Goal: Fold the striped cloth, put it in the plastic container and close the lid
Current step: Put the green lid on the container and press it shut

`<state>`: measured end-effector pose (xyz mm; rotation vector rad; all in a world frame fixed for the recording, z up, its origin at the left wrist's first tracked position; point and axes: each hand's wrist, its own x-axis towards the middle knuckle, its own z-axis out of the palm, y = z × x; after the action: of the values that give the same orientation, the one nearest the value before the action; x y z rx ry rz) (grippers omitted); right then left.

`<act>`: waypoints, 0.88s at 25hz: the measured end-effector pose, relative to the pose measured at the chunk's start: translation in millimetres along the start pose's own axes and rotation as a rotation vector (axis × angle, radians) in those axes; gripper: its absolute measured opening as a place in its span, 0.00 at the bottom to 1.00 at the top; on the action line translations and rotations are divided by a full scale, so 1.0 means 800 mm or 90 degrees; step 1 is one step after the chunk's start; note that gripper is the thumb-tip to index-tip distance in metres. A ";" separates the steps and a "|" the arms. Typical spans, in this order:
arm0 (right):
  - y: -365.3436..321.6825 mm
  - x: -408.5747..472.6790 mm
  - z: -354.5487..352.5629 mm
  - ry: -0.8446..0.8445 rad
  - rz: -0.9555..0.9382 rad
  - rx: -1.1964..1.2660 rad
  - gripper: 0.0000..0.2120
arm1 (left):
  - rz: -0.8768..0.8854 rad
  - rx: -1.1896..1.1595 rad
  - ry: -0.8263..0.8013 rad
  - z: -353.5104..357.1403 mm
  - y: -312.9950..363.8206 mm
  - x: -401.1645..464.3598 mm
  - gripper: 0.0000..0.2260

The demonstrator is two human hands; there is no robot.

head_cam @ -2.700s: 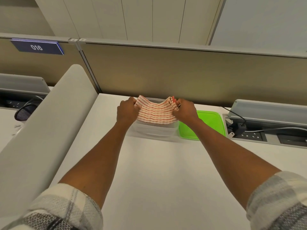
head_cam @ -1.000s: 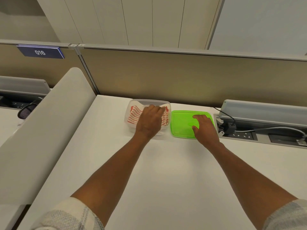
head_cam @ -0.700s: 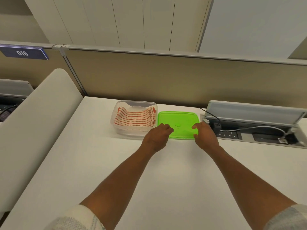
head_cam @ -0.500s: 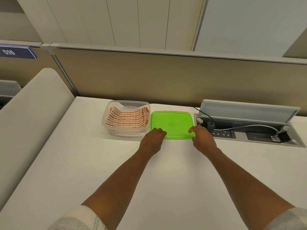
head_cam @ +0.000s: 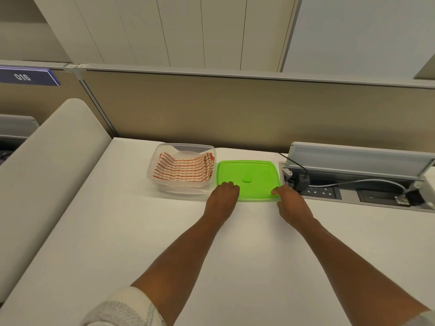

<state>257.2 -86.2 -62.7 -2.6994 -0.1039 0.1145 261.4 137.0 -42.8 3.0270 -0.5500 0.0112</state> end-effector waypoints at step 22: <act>-0.067 -0.022 -0.127 0.269 -0.104 -0.060 0.13 | -0.063 -0.334 0.417 -0.088 -0.048 -0.040 0.10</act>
<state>246.5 -82.1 52.9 -2.7292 -0.2027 -0.5191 245.5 188.6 24.4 2.3358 -0.2776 0.7014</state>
